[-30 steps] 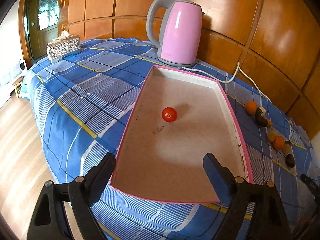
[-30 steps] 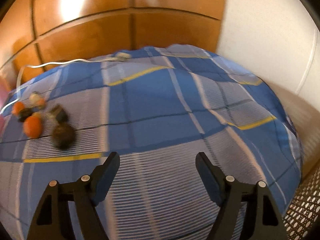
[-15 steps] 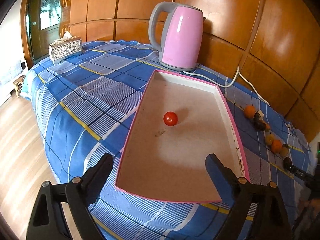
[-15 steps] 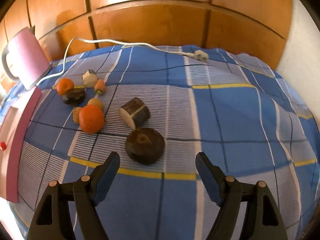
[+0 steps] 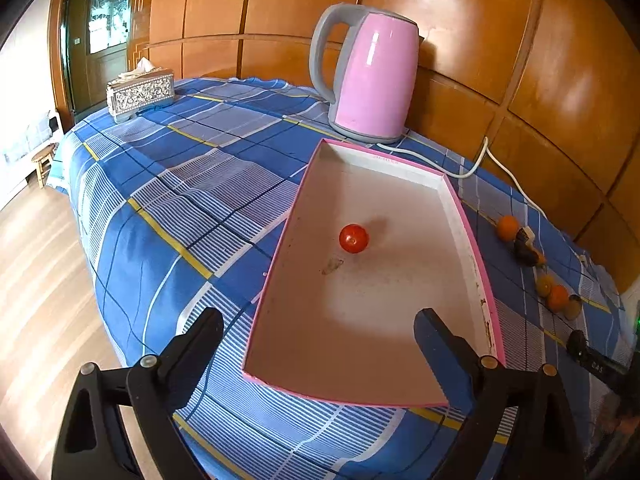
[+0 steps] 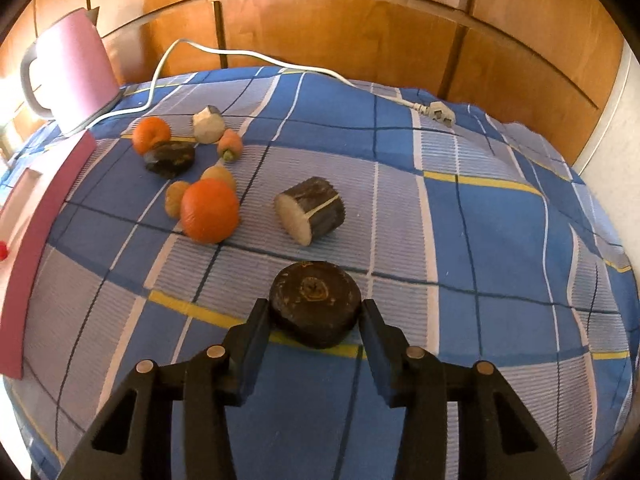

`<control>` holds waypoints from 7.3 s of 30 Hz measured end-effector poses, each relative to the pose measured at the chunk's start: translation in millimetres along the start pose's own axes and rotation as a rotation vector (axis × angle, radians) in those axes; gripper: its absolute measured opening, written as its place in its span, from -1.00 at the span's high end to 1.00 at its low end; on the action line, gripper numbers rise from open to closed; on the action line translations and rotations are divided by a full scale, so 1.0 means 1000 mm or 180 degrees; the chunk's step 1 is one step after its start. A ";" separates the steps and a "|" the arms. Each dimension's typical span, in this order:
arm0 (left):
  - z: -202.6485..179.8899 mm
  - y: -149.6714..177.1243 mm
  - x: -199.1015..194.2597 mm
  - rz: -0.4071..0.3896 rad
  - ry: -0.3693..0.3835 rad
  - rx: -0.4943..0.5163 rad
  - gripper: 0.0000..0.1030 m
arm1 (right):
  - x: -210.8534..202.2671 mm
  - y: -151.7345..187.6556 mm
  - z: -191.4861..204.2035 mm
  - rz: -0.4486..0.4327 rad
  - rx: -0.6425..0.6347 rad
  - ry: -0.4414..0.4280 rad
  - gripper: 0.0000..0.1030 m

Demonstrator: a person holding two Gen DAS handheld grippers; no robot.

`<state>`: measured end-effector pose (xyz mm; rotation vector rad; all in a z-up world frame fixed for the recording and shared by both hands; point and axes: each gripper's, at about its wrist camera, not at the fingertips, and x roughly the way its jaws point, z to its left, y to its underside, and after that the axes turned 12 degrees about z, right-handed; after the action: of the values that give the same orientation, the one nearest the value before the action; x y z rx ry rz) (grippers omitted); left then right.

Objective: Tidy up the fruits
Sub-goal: 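Carry the dark round fruit into the tray and release it with the right tool, then move the left tool toward the large orange beside the carrot, then close the left tool on the orange and lift it, then carry the orange into the tray and open the left tool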

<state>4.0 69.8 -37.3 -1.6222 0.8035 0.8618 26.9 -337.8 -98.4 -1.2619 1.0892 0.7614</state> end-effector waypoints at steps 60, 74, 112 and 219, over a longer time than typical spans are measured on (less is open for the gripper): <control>0.047 -0.004 0.004 0.0046 -0.0243 -0.0592 -0.90 | -0.053 -0.029 0.258 -0.0204 -0.1785 -0.1095 0.12; 0.051 -0.003 0.009 0.0090 -0.0246 -0.0638 -0.93 | -0.033 -0.042 0.274 -0.0172 -0.1653 -0.0986 -0.03; -0.035 -0.015 -0.005 0.0060 0.0190 0.0310 -0.92 | -0.033 0.000 0.049 -0.0443 0.0298 -0.0331 -0.27; -0.053 -0.133 0.102 0.0342 -0.0005 -0.0110 0.25 | -0.008 0.051 -0.104 -0.0376 0.1705 0.0545 -0.27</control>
<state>176.1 36.5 -51.2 -1.6200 0.8855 0.9575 -44.5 -428.8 -104.3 -0.9292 1.2412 0.2444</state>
